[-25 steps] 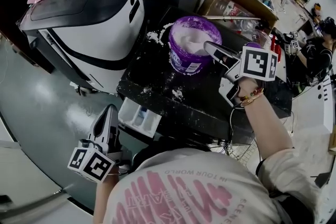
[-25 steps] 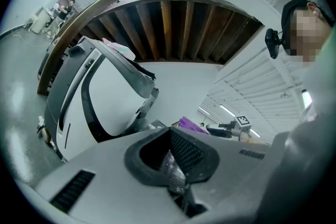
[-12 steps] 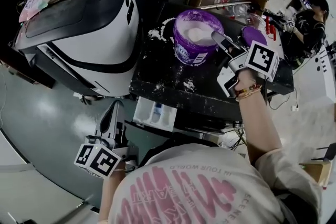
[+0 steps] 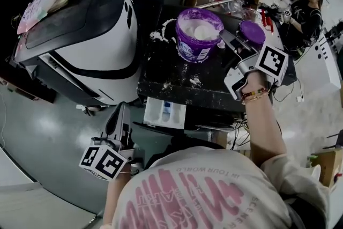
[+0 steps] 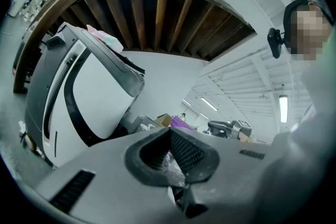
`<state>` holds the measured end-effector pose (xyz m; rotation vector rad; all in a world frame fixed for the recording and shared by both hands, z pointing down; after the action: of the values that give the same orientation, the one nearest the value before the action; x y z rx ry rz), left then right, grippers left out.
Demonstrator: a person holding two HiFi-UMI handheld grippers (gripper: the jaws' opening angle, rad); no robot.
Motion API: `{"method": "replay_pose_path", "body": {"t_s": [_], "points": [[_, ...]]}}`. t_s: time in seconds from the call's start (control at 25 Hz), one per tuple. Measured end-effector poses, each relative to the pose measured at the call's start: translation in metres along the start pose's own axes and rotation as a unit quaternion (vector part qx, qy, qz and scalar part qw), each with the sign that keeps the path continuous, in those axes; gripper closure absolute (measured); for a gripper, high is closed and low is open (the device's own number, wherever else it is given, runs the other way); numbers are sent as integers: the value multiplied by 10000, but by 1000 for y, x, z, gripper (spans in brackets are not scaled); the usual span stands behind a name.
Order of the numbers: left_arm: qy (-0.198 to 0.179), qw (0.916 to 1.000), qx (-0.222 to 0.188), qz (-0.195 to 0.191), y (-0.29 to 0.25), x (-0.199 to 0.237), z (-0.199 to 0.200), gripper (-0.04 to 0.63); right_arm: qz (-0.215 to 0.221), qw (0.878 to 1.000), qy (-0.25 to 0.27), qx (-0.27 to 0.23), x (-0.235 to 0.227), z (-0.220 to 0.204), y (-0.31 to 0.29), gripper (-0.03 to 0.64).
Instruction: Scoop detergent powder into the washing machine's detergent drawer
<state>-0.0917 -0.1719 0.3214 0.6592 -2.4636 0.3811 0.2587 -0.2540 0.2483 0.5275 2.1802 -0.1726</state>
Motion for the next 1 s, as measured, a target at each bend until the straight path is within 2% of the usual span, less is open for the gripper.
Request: {"method": "replay_pose_path", "body": {"t_s": [0.32, 0.56, 1.0], "points": [[-23, 9995, 141, -297, 12, 1, -1, 594, -68, 9999, 41, -74, 21, -27, 23, 615], [-26, 9984, 324, -465, 24, 2, -8, 594, -126, 9999, 47, 52, 31, -60, 37, 615], [-123, 9954, 646, -701, 46, 11, -19, 594, -282, 9984, -493, -76, 29, -116, 72, 615]]}}
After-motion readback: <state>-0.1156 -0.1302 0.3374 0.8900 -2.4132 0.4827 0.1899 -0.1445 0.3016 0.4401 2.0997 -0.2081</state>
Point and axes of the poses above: the fingertips, and each gripper's own axes: y backward along the fingers, x to its left, z out of its top, the point moved 3 cm from there along y, backward along the fingers, and after that the axes turned 7 degrees about z, right-handed, at the moved point
